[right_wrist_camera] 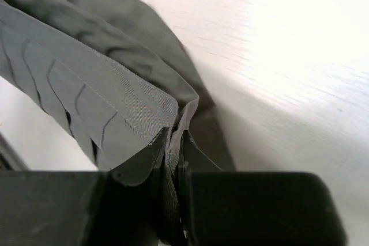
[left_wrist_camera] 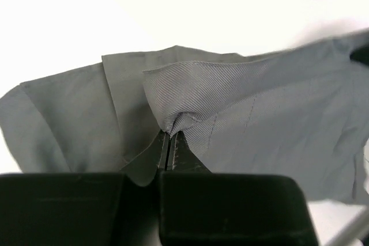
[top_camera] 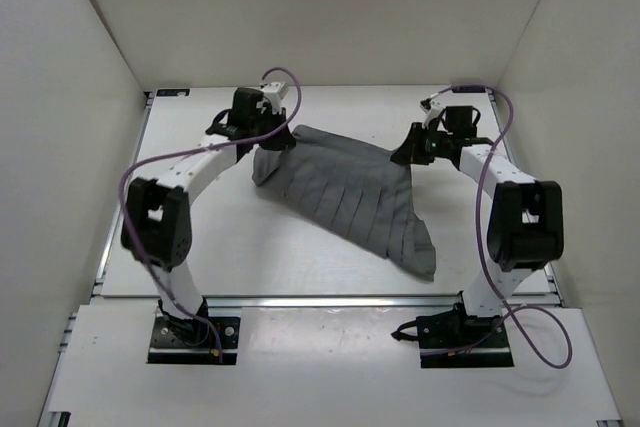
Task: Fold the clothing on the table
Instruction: Fold the skirt
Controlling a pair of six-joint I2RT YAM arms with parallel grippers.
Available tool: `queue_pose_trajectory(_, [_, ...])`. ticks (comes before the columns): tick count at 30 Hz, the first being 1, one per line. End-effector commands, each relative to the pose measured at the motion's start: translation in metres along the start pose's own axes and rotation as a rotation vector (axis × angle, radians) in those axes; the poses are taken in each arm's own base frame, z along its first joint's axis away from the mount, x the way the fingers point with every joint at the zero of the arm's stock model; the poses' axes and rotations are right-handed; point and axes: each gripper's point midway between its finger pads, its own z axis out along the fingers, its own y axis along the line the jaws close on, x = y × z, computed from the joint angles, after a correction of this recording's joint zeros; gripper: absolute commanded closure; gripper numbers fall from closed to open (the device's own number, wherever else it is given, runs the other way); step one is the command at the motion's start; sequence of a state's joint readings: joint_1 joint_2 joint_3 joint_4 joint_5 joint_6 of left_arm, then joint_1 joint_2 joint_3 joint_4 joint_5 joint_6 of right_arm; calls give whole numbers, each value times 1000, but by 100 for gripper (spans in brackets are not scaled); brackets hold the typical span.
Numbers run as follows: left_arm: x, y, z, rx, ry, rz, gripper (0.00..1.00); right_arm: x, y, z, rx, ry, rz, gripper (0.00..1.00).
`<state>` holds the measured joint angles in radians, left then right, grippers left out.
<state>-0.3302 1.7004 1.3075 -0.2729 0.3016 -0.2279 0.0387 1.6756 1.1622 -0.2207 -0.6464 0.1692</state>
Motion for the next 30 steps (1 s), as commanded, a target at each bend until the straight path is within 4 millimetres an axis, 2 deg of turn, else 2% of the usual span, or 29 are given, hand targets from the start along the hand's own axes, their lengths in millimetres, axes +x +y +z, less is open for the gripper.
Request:
queue_pose_trajectory(1, [-10, 11, 22, -58, 45, 60, 100, 2, -43, -1, 97, -15, 101, 100])
queue_pose_trajectory(3, [-21, 11, 40, -49, 43, 72, 99, -5, -41, -4, 87, -52, 98, 100])
queue_pose_trajectory(6, [-43, 11, 55, -31, 10, 48, 100, -22, -55, -7, 141, -77, 84, 100])
queue_pose_trajectory(7, [-45, 17, 61, -34, 7, 29, 100, -41, -62, -9, 160, -102, 73, 100])
queue_pose_trajectory(8, [-67, 21, 58, -35, -41, 15, 100, -66, -67, -13, 173, -132, 48, 100])
queue_pose_trajectory(9, [-83, 14, 59, -18, -78, 3, 100, -79, -69, -15, 177, -140, 47, 100])
queue_pose_trajectory(10, [-93, 18, 58, -19, -101, -1, 100, -115, -67, -23, 183, -199, 4, 100])
queue_pose_trajectory(11, [-115, 17, 53, -12, -153, 4, 100, -149, -64, -30, 200, -250, -36, 100])
queue_pose_trajectory(12, [-135, 13, 46, -6, -198, 1, 100, -161, -65, -36, 215, -264, -34, 100])
queue_pose_trajectory(14, [-160, 20, 33, -24, -253, 5, 100, -222, -50, -65, 231, -393, -121, 100])
queue_pose_trajectory(15, [-174, 19, 19, -25, -285, 28, 100, -243, -38, -78, 227, -445, -158, 100])
queue_pose_trajectory(18, [-196, 16, -8, -51, -336, 71, 100, -263, -16, -98, 239, -506, -239, 100])
queue_pose_trajectory(19, [-201, 9, -22, -44, -350, 96, 100, -264, -14, -101, 242, -518, -246, 100])
queue_pose_trajectory(20, [-197, 12, -22, -56, -342, 103, 100, -249, -15, -98, 245, -492, -237, 100])
queue_pose_trajectory(21, [-191, 8, -26, -57, -332, 128, 100, -230, -27, -85, 249, -454, -214, 100])
queue_pose_trajectory(22, [-188, 2, -32, -48, -326, 140, 100, -228, -18, -91, 235, -473, -225, 100])
queue_pose_trajectory(24, [-150, 0, -21, -61, -236, 179, 100, -165, -37, -67, 226, -361, -137, 100])
queue_pose_trajectory(25, [-123, 1, -17, -72, -171, 194, 100, -139, -33, -68, 220, -326, -133, 100])
queue_pose_trajectory(26, [-110, -5, -15, -68, -142, 211, 100, -125, -32, -65, 217, -302, -119, 100])
queue_pose_trajectory(28, [-57, -5, -23, -109, -43, 224, 100, -58, -36, -50, 215, -170, -47, 100])
queue_pose_trajectory(29, [-39, -14, -24, -103, -8, 235, 100, -52, -20, -54, 188, -176, -62, 100])
queue_pose_trajectory(30, [-12, -18, -34, -116, 33, 245, 100, -30, -7, -55, 170, -148, -58, 100])
